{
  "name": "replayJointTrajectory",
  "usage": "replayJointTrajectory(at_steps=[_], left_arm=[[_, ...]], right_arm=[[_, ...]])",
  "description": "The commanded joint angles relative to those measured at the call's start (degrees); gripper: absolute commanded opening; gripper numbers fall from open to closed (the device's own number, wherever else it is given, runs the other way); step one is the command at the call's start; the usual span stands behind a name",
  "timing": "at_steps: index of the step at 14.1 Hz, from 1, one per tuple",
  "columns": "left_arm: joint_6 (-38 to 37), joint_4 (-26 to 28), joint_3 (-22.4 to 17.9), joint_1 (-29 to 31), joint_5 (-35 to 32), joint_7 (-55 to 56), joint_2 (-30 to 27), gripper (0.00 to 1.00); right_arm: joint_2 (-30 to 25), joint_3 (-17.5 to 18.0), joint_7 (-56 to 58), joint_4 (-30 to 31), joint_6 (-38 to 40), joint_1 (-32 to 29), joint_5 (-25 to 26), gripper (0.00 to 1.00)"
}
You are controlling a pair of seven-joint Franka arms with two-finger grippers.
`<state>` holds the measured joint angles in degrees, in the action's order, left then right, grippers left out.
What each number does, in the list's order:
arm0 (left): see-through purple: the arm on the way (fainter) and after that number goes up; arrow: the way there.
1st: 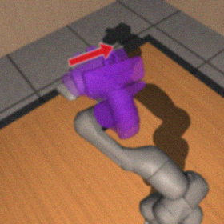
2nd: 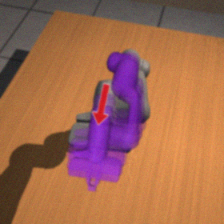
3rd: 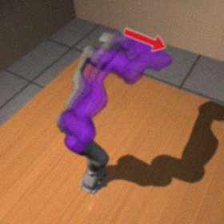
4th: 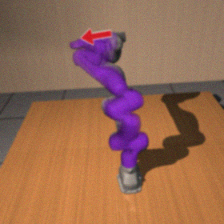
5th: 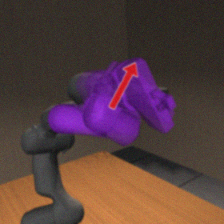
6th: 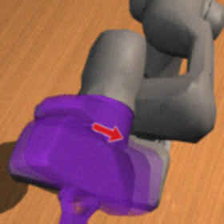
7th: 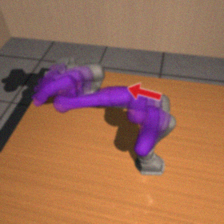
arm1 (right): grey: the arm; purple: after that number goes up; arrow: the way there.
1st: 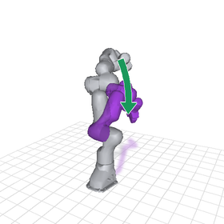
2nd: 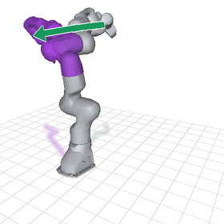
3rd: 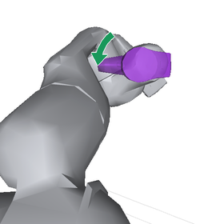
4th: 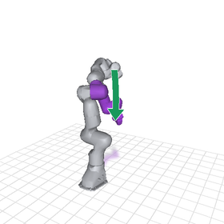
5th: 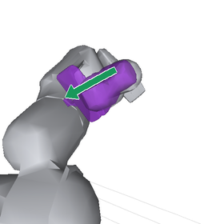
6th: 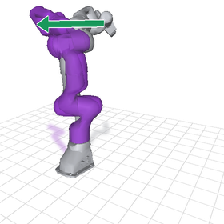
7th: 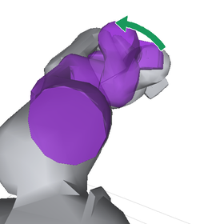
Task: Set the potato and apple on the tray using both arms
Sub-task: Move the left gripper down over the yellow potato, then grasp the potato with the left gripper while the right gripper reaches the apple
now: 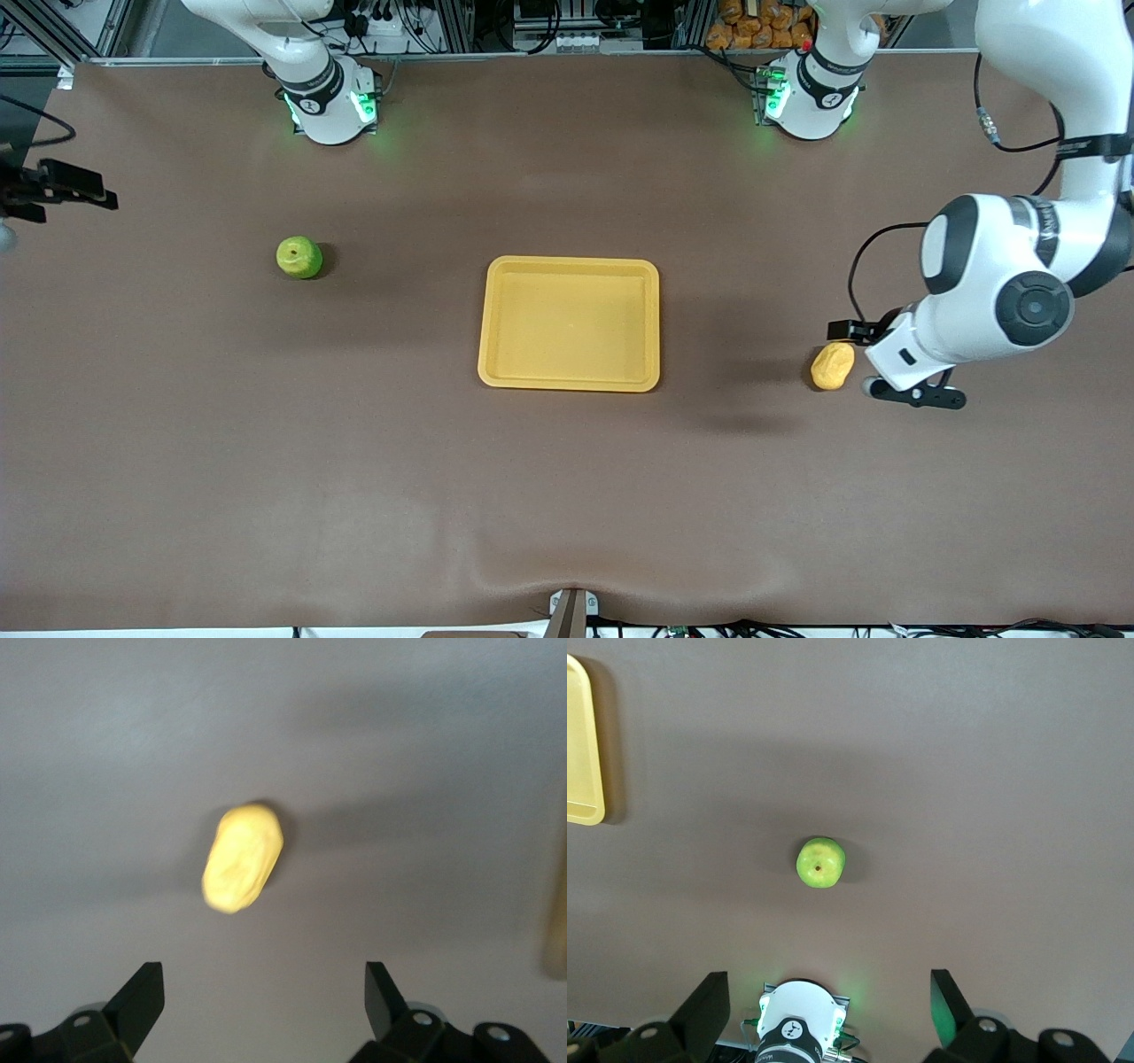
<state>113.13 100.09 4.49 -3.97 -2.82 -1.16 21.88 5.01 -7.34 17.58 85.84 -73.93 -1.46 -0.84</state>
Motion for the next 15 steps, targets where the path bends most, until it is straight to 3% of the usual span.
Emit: replayJointTrajectory(at_steps=[1,9,15], left_arm=[[6.8,4.2,0.4,0.0,0.0,-2.8,-0.3,1.00],[22.8,14.0,0.3,0.8,-0.6,-11.4,0.0,1.00],[31.5,17.9,0.3,2.7,-0.6,-14.9,1.4,1.00]], right_arm=[[4.0,0.2,1.0,-0.9,0.4,-0.1,0.5,1.00],[11.2,0.2,0.9,-0.6,0.5,-0.7,1.2,1.00],[9.8,0.3,-2.9,14.0,-10.2,-0.2,-0.6,1.00]])
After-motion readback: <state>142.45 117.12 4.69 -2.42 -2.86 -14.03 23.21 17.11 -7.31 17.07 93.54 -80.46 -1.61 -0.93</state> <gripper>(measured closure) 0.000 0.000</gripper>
